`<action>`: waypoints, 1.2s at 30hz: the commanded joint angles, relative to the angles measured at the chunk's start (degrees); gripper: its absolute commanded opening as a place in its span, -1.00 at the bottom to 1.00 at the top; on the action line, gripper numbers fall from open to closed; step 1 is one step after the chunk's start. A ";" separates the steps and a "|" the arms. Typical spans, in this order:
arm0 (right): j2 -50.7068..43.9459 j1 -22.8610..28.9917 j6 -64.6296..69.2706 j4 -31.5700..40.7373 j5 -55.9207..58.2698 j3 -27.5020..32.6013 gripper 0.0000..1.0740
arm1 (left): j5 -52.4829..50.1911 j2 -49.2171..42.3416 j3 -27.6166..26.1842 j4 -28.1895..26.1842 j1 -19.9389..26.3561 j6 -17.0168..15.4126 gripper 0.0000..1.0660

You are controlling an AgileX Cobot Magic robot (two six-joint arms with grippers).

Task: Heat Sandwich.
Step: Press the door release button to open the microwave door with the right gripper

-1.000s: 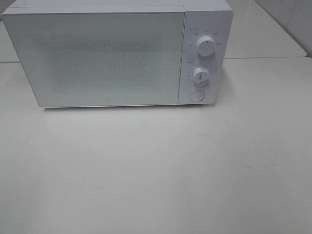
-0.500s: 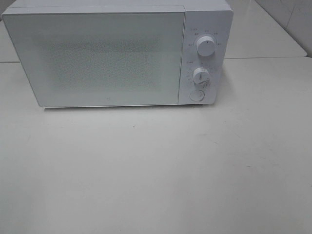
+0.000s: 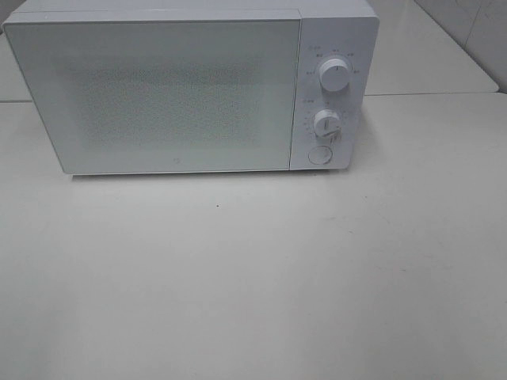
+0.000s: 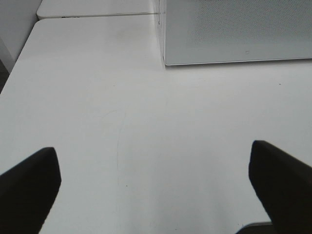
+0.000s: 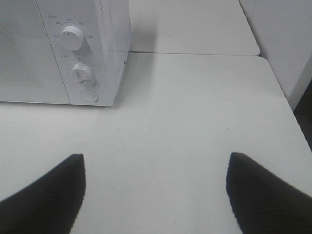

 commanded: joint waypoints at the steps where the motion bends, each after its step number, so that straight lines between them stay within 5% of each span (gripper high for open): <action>1: 4.07 -0.17 0.52 0.17 -4.70 -0.52 0.42 | -0.80 -1.43 0.23 0.06 0.11 -0.29 0.90; 36: 40.85 -0.17 0.63 0.17 -41.77 -0.52 0.42 | -0.80 -1.43 0.23 0.06 0.11 -0.29 0.90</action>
